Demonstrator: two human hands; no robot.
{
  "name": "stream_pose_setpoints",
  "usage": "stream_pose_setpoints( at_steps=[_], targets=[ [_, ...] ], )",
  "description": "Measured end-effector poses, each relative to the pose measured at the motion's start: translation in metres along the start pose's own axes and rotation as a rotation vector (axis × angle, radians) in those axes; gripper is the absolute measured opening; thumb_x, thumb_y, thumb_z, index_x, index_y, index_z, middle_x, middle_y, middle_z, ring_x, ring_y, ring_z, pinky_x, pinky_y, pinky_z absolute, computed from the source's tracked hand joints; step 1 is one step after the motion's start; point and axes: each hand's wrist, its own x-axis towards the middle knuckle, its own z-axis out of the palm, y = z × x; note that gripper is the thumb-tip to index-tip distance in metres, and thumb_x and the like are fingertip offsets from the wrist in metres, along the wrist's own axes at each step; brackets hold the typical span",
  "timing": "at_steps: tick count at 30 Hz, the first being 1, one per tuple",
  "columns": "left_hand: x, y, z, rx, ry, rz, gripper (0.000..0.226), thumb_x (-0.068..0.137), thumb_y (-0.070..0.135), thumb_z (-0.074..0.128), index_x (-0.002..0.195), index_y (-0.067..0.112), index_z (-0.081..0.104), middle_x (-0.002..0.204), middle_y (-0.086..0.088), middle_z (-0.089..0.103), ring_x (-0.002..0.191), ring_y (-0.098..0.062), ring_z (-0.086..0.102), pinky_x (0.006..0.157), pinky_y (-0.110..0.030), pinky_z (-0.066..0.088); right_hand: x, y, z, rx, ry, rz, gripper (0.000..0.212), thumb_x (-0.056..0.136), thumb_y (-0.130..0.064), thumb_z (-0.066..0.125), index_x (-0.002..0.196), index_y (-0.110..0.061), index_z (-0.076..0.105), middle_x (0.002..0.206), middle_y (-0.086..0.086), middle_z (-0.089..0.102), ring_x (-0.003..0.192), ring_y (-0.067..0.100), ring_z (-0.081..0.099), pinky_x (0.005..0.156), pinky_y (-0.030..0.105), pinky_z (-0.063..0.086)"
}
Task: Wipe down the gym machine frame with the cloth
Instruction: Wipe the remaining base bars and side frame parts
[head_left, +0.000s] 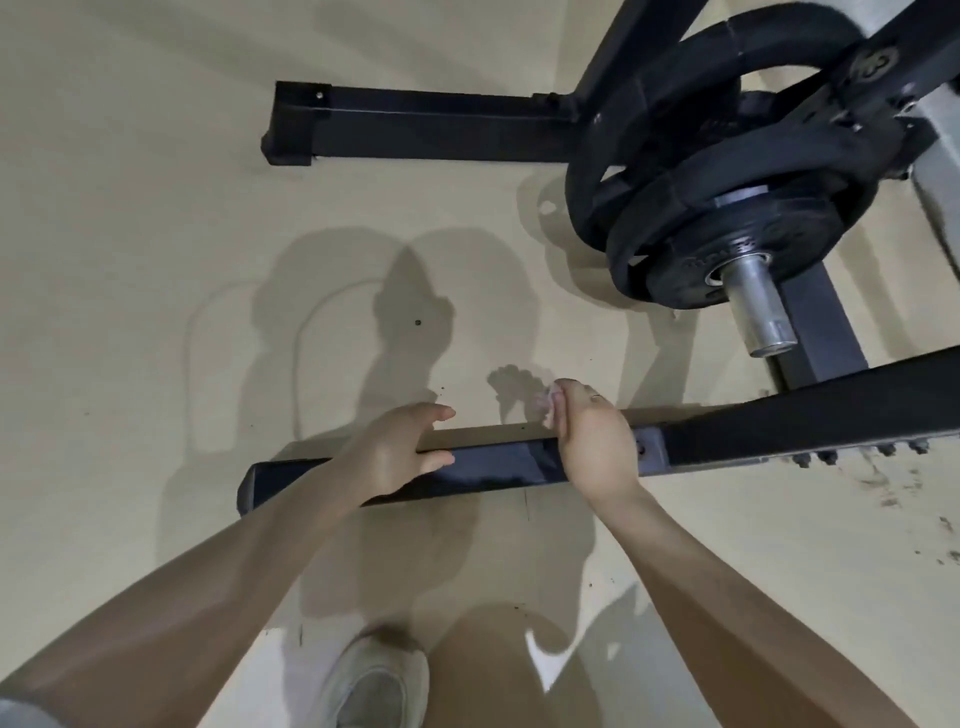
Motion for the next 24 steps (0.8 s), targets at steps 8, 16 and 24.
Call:
stream_pose_setpoints(
  at_steps=[8, 16, 24],
  targets=[
    [0.013, 0.017, 0.001, -0.024, -0.035, 0.177, 0.039, 0.093, 0.022, 0.056, 0.132, 0.015, 0.052, 0.128, 0.004, 0.059, 0.118, -0.013, 0.053, 0.100, -0.023, 0.037, -0.015, -0.027, -0.023, 0.362, -0.068, -0.124, 0.028, 0.102, -0.013, 0.038, 0.112, 0.002, 0.059, 0.097, 0.019, 0.065, 0.089, 0.032, 0.059, 0.080, 0.040, 0.044],
    [0.045, 0.143, 0.040, -0.112, -0.098, 0.361, 0.041, 0.094, 0.005, 0.049, 0.135, 0.013, 0.047, 0.120, 0.002, 0.059, 0.114, -0.015, 0.055, 0.094, -0.014, 0.035, -0.062, 0.104, -0.095, 0.514, -0.037, 0.091, 0.021, 0.101, -0.014, 0.041, 0.093, -0.008, 0.060, 0.080, 0.008, 0.061, 0.072, 0.016, 0.051, 0.068, 0.025, 0.039],
    [0.033, 0.270, 0.062, -0.270, 0.149, 0.641, 0.063, 0.088, 0.031, 0.059, 0.139, 0.038, 0.022, 0.137, 0.013, 0.039, 0.120, 0.011, 0.038, 0.098, -0.007, 0.029, -0.073, 0.231, -0.096, 0.389, -0.336, 0.220, 0.026, 0.102, -0.022, 0.037, 0.083, -0.016, 0.053, 0.080, 0.000, 0.055, 0.075, 0.012, 0.047, 0.067, 0.024, 0.031]
  ],
)
